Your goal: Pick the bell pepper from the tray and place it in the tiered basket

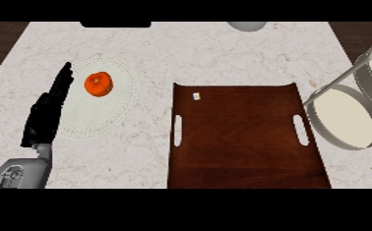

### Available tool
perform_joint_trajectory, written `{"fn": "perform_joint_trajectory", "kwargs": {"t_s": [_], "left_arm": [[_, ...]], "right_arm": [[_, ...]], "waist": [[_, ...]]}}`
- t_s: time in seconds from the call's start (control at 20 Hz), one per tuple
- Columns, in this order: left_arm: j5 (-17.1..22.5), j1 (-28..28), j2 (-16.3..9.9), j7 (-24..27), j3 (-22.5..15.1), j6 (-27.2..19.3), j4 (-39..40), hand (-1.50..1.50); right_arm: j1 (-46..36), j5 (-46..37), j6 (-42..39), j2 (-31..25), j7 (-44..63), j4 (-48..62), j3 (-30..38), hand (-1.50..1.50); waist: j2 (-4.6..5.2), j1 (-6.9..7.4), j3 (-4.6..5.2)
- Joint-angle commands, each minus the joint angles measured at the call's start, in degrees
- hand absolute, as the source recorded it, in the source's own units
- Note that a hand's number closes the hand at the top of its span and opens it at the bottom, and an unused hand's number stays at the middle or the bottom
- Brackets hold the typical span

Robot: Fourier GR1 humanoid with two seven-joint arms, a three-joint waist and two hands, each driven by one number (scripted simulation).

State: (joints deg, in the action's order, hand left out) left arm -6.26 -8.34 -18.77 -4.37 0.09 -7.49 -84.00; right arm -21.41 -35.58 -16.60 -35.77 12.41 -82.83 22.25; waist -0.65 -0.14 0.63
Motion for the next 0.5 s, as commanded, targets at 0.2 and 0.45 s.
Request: {"fn": "perform_joint_trajectory", "kwargs": {"t_s": [0.2, 0.45], "left_arm": [[-1.1, 2.5, 0.6, -1.2, 0.4, 0.3, -4.5, 0.00], [-0.1, 3.3, 0.0, -1.6, 1.9, 2.1, -5.3, 0.00]], "right_arm": [[-1.0, 6.3, 3.7, 3.0, -0.9, -0.2, 6.0, -1.50], [-3.3, 10.1, 3.8, -1.6, -1.1, 0.3, 11.8, -1.50]], "waist": [[0.56, 0.35, -0.65], [0.58, 0.45, -0.64]]}}
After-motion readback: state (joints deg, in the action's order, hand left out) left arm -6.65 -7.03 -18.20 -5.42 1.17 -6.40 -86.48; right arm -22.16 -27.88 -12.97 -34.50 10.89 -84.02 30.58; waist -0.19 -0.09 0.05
